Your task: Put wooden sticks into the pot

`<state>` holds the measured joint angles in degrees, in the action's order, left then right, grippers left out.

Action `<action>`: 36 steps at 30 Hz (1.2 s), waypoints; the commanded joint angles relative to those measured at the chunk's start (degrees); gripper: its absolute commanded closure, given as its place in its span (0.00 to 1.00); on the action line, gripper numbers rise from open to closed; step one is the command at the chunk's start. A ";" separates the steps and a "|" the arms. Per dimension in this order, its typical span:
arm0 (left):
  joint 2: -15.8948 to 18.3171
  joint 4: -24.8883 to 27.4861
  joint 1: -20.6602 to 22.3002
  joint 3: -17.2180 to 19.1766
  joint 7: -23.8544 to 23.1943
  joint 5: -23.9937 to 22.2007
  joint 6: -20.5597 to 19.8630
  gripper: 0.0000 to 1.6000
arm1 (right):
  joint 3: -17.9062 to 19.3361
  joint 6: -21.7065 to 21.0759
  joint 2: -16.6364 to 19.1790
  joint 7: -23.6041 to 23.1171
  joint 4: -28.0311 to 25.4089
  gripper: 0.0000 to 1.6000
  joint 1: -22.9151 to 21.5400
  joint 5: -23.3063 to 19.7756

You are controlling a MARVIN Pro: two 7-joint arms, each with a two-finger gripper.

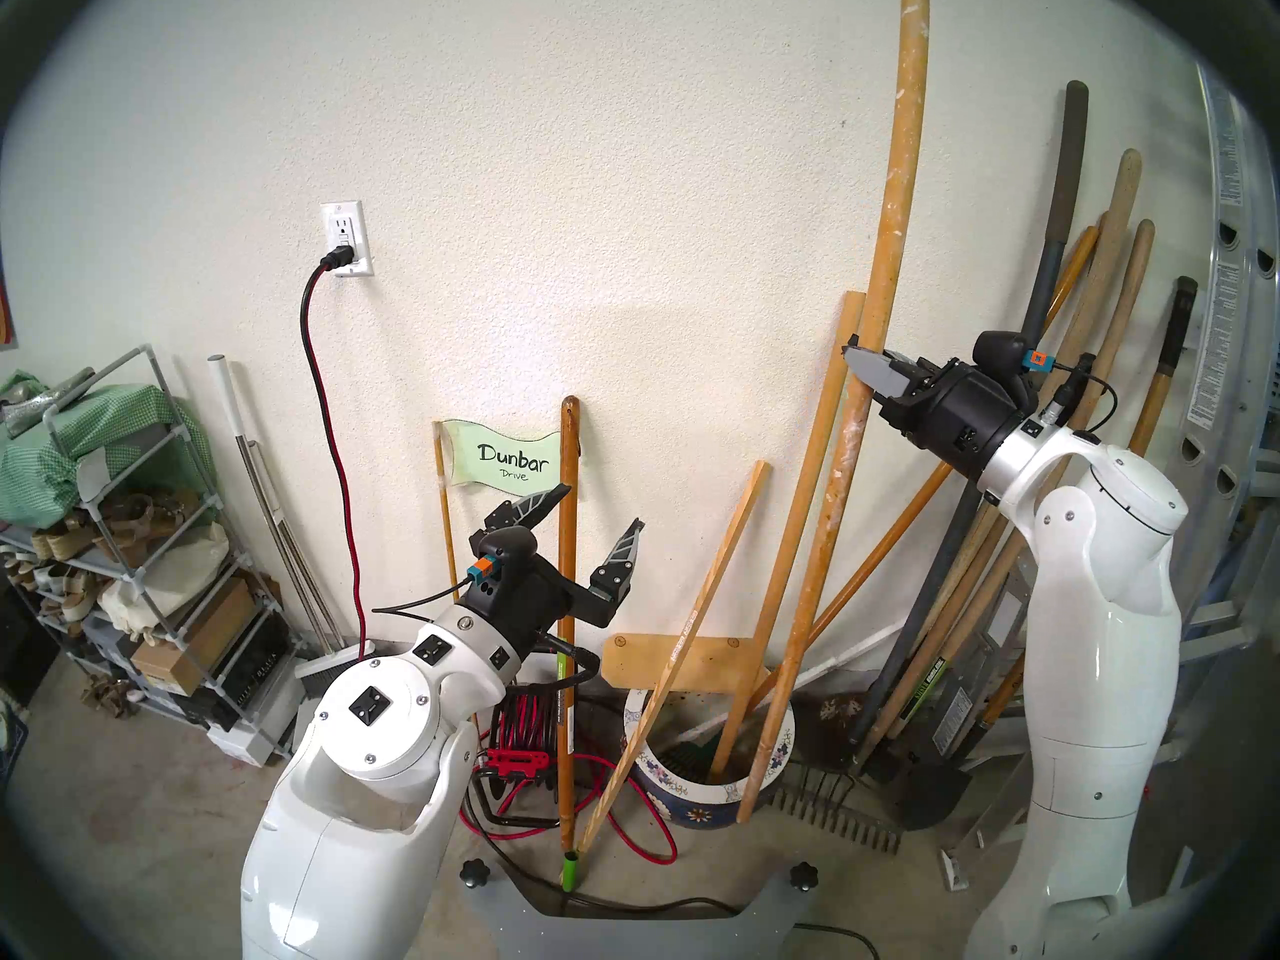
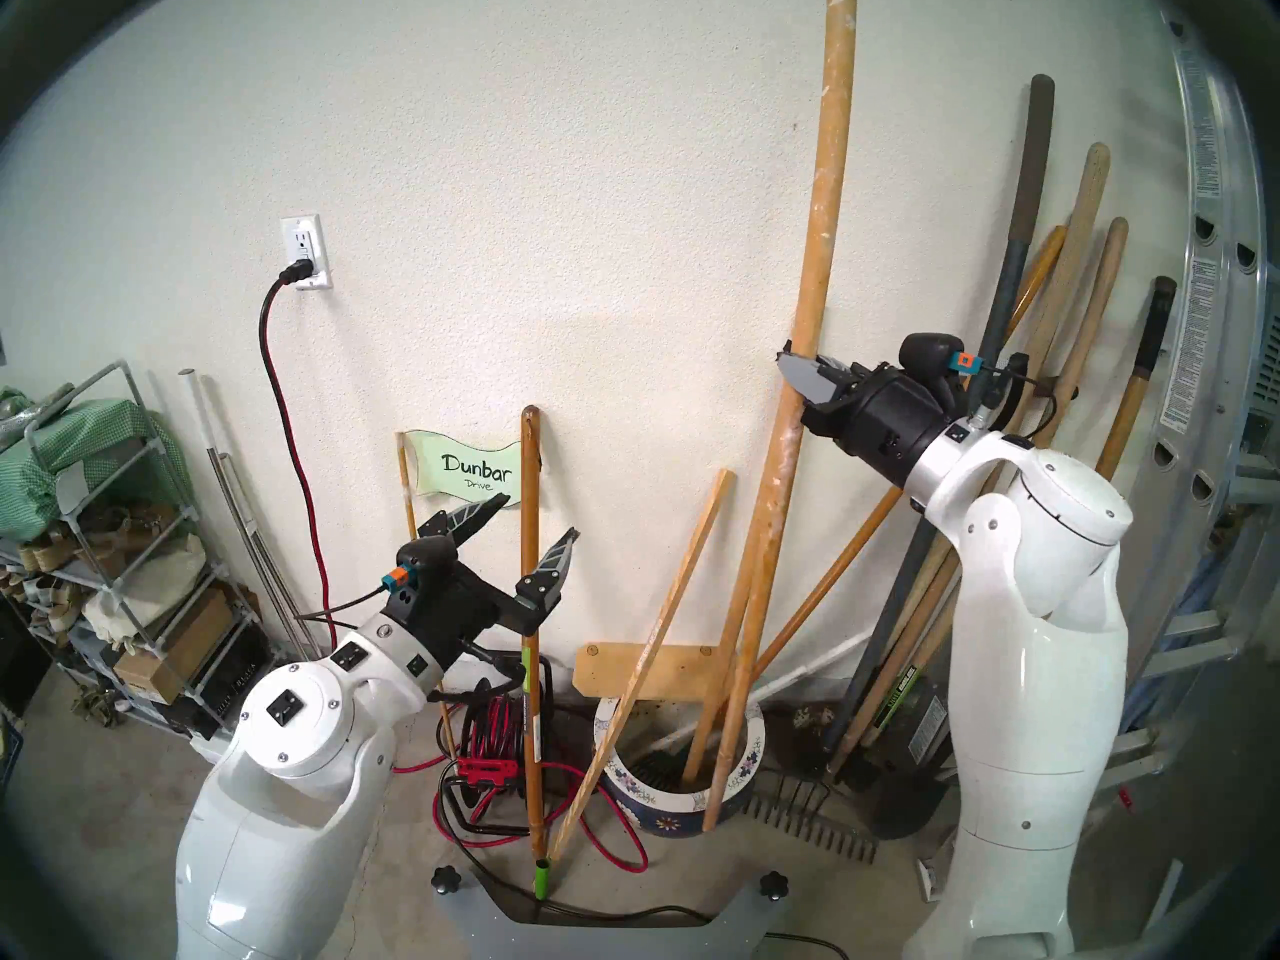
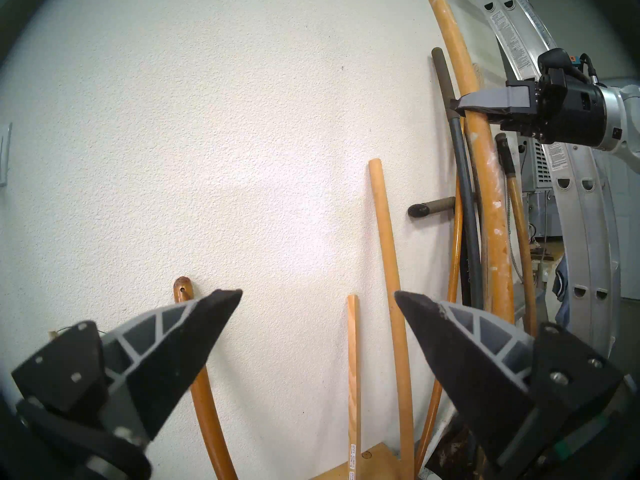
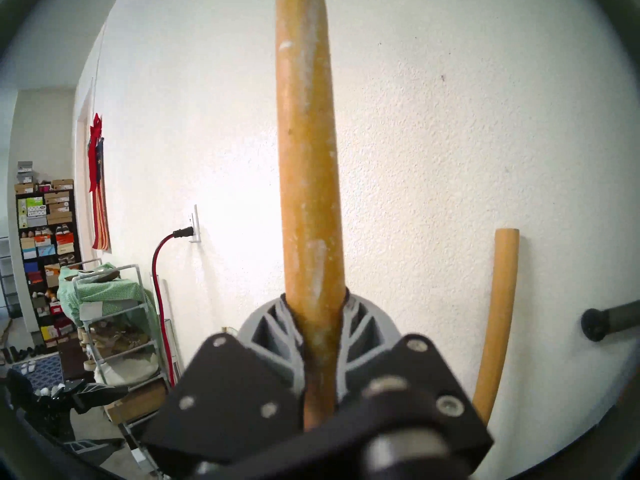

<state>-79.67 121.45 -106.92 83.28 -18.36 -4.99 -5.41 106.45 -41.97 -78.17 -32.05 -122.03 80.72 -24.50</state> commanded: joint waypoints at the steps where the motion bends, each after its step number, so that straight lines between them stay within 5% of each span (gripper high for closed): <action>1: 0.00 0.01 0.00 0.02 0.01 0.00 0.00 0.00 | -0.10 -3.41 -1.71 2.73 -2.45 1.00 -1.06 -0.10; 25: 0.00 0.01 0.00 0.02 0.01 0.00 0.00 0.00 | -1.87 1.55 -2.95 4.04 -0.62 1.00 -4.94 0.20; 36: 0.00 0.01 0.00 0.02 0.01 0.00 0.00 0.00 | -4.05 11.04 -3.05 3.29 4.12 1.00 -3.05 4.13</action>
<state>-79.67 121.45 -106.92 83.28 -18.36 -4.99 -5.41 103.61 -36.94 -80.87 -28.11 -119.47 77.11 -22.59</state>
